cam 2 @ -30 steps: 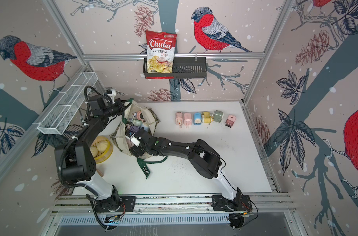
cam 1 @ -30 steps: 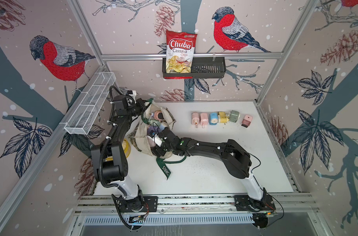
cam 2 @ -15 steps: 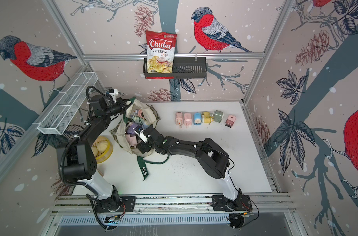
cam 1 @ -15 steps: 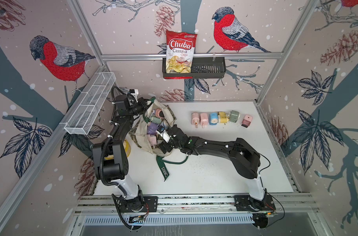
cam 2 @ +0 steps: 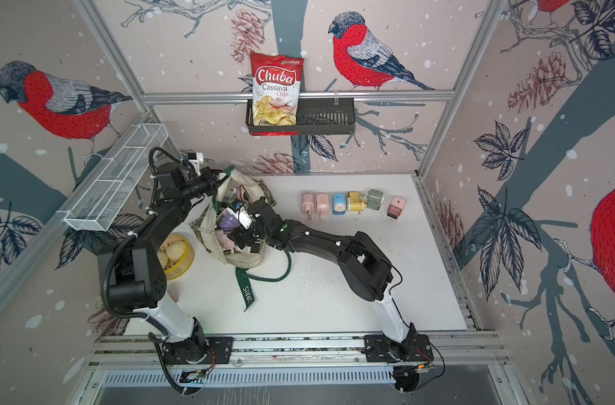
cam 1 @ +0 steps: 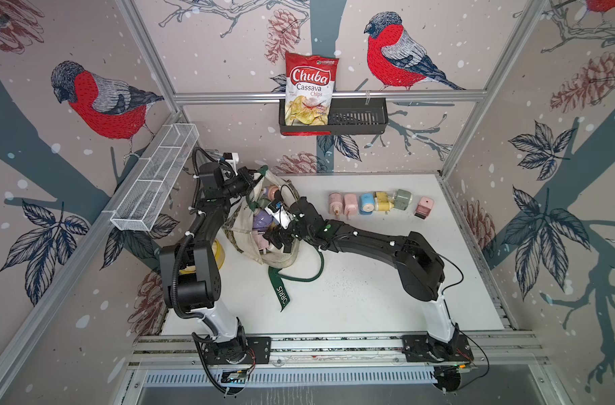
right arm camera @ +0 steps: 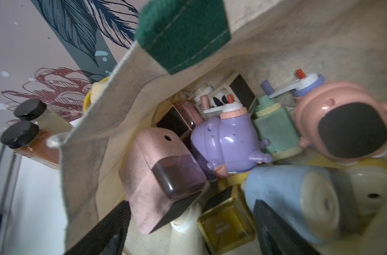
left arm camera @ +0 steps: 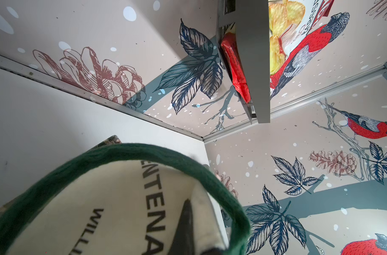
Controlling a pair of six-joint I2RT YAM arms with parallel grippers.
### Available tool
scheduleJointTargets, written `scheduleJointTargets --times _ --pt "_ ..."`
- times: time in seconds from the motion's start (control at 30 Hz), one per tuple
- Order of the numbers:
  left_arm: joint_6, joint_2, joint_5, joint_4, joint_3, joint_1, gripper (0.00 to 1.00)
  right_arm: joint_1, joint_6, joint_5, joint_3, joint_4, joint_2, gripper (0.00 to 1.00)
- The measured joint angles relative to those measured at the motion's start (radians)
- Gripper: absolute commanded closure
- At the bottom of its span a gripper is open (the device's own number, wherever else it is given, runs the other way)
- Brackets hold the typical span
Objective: Take out the pencil sharpeners from the tote bags
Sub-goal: Pick up the pencil sharpener from the canvas bag.
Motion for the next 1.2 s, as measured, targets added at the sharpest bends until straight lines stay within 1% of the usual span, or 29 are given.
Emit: scheduleJointTargets --times 0.13,0.27,0.33,0.37,0.4,0.53,0.7,1.03,1.2 --pt "0.0 0.0 0.0 0.0 0.0 0.0 1.0 0.008 -0.074 -0.046 0.027 -0.054 0.013 0.11" --pt "0.0 0.0 0.0 0.0 0.0 0.0 1.0 -0.018 -0.18 -0.066 0.037 -0.086 0.013 0.08" --pt "0.0 0.0 0.0 0.0 0.0 0.0 1.0 -0.029 -0.233 -0.074 0.043 -0.108 0.013 0.05" --pt "0.0 0.0 -0.001 -0.001 0.0 0.0 1.0 -0.031 -0.265 -0.077 0.049 -0.119 0.014 0.01" --pt "0.0 0.0 -0.001 -0.001 0.0 0.0 1.0 -0.031 -0.297 -0.078 0.055 -0.128 0.017 0.0" --pt "0.0 0.0 -0.003 0.0 0.0 0.0 1.0 -0.019 -0.416 -0.071 0.082 -0.154 0.034 0.0" --pt "0.0 0.0 -0.003 0.0 0.0 0.0 1.0 -0.006 -0.532 -0.024 0.106 -0.153 0.064 0.0" --pt "0.0 0.0 -0.003 0.0 0.0 0.0 1.0 0.012 -0.652 0.026 0.217 -0.15 0.172 0.0" --pt "0.0 0.0 -0.003 -0.001 0.0 0.0 1.0 0.024 -0.686 0.023 0.29 -0.163 0.223 0.0"
